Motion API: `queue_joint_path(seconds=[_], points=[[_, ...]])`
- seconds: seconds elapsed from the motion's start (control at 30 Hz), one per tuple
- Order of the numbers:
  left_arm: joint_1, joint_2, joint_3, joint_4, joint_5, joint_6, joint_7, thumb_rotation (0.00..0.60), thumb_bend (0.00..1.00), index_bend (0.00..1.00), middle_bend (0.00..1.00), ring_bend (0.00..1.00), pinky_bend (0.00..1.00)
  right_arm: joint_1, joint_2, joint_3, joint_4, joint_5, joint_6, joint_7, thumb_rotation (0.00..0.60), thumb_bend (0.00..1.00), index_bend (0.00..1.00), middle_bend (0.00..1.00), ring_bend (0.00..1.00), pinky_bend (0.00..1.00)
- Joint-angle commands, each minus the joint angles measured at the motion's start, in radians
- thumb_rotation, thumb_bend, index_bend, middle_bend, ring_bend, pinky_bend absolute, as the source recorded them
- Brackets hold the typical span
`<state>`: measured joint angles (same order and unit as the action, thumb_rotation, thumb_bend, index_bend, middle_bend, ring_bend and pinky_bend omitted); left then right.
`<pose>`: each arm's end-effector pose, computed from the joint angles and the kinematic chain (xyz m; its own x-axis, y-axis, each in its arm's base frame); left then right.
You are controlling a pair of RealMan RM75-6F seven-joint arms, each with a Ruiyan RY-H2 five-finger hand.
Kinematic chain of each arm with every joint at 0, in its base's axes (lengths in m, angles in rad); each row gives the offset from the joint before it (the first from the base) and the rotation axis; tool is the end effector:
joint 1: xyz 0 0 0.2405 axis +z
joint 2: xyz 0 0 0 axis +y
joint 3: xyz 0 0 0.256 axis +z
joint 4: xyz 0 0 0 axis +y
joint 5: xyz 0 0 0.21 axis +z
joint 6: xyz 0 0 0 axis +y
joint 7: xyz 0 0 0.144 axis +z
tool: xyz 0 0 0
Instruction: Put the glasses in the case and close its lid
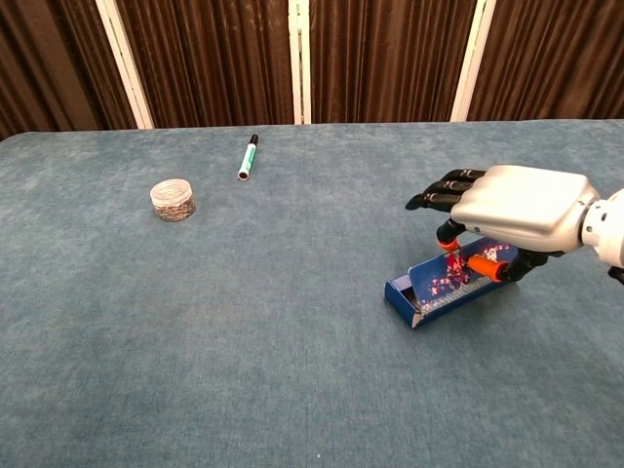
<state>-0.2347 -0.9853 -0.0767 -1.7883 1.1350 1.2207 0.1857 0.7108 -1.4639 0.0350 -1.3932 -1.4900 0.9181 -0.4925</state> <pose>-0.3114 0.2211 0.1690 0.4329 0.2182 0.8746 0.8691 0.1564 -0.4692 -0.1816 -0.3201 -0.0109 0.8206 -0.0190 0.5713 -0.4470 -0.6441 0.6207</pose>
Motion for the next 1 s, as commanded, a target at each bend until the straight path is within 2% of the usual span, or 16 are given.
queue_joint_path(seconds=[0.03,0.5,0.57,0.63,0.73,0.83,0.9,1.0], points=[[-0.001,-0.002,0.000,0.000,-0.003,-0.001,0.004,0.600,0.00,0.00,0.00,0.00,0.00,0.006,-0.012,0.006,0.009,0.018,-0.012,-0.011,0.600,0.48,0.67,0.03,0.00,0.00],[-0.005,-0.010,-0.001,0.003,-0.017,-0.002,0.020,0.600,0.00,0.00,0.00,0.00,0.00,0.017,-0.044,0.018,0.039,0.052,-0.018,-0.038,0.600,0.47,0.65,0.04,0.00,0.00],[-0.006,-0.010,-0.001,0.004,-0.018,-0.003,0.020,0.600,0.00,0.00,0.00,0.00,0.00,0.016,-0.048,0.018,0.045,0.053,-0.013,-0.039,0.600,0.47,0.57,0.03,0.00,0.00],[-0.006,-0.011,-0.001,0.005,-0.018,-0.002,0.022,0.600,0.00,0.00,0.00,0.00,0.00,0.014,-0.052,0.019,0.049,0.052,-0.006,-0.037,0.600,0.46,0.36,0.02,0.00,0.00],[-0.007,-0.013,-0.001,0.005,-0.020,-0.002,0.025,0.600,0.00,0.00,0.00,0.00,0.00,0.010,-0.063,0.021,0.059,0.053,0.007,-0.030,0.600,0.39,0.14,0.01,0.00,0.00],[-0.007,-0.015,-0.001,0.006,-0.022,-0.002,0.027,0.600,0.00,0.00,0.00,0.00,0.00,0.004,-0.077,0.028,0.068,0.054,0.030,-0.025,0.600,0.24,0.03,0.00,0.00,0.00],[-0.007,-0.014,-0.001,0.006,-0.022,-0.002,0.026,0.600,0.00,0.00,0.00,0.00,0.00,0.001,-0.080,0.033,0.064,0.052,0.045,-0.019,0.600,0.17,0.00,0.00,0.00,0.00],[-0.007,-0.015,-0.001,0.008,-0.025,-0.003,0.026,0.600,0.00,0.00,0.00,0.00,0.00,-0.006,-0.067,0.042,0.033,0.049,0.069,0.003,0.600,0.16,0.00,0.00,0.00,0.00]])
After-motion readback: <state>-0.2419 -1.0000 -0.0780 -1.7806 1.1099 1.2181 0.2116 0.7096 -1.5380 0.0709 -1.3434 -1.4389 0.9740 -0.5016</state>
